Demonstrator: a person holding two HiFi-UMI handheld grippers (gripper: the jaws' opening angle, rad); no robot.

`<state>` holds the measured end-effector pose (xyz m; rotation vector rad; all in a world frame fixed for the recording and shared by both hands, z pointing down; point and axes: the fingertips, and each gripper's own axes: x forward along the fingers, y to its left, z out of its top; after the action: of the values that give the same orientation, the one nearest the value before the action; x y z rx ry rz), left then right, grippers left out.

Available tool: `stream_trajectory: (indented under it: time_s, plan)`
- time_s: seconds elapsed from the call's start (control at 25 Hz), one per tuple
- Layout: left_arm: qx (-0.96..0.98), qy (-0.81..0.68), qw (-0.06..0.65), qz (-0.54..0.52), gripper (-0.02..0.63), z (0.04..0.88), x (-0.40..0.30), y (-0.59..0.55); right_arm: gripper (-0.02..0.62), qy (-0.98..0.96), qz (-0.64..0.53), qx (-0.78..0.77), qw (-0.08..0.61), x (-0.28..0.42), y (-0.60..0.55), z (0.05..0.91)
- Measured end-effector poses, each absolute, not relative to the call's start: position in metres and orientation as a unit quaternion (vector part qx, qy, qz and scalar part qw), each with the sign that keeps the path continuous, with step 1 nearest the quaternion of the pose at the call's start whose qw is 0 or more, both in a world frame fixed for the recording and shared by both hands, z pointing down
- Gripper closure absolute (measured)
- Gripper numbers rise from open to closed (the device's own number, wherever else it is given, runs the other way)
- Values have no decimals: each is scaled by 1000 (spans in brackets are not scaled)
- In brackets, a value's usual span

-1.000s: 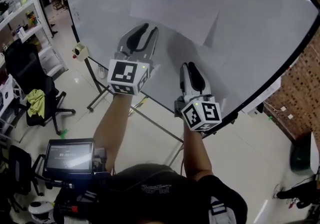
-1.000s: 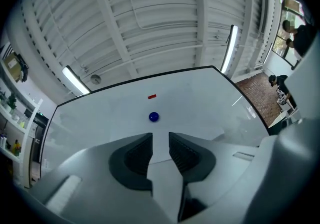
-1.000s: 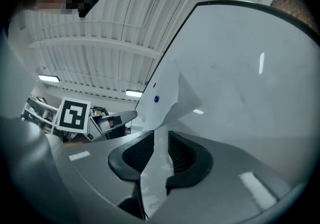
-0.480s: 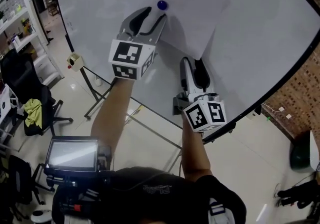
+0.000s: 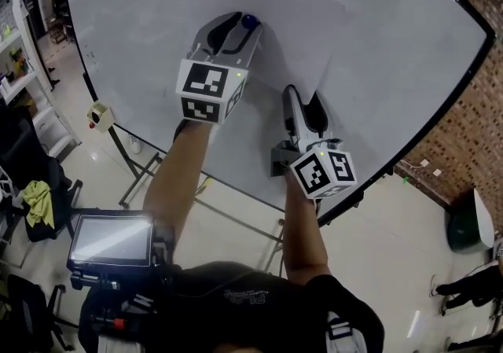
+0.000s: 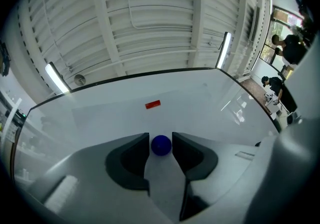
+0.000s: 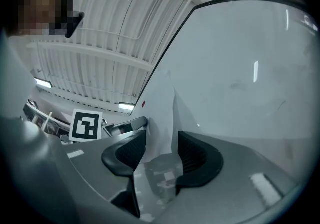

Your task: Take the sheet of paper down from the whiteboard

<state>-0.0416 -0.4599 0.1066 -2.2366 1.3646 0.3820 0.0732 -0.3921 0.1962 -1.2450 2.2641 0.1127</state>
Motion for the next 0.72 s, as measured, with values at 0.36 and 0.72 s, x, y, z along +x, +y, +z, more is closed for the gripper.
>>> stream_trajectory:
  time_s: [0.36, 0.72]
  plan:
    - [-827, 488, 244, 135, 480, 113, -53, -484, 455, 837, 54, -466, 280, 54, -414, 183]
    - [-826, 486, 248, 138, 482, 89, -56, -454, 581, 821, 76, -486, 289, 53, -380, 157]
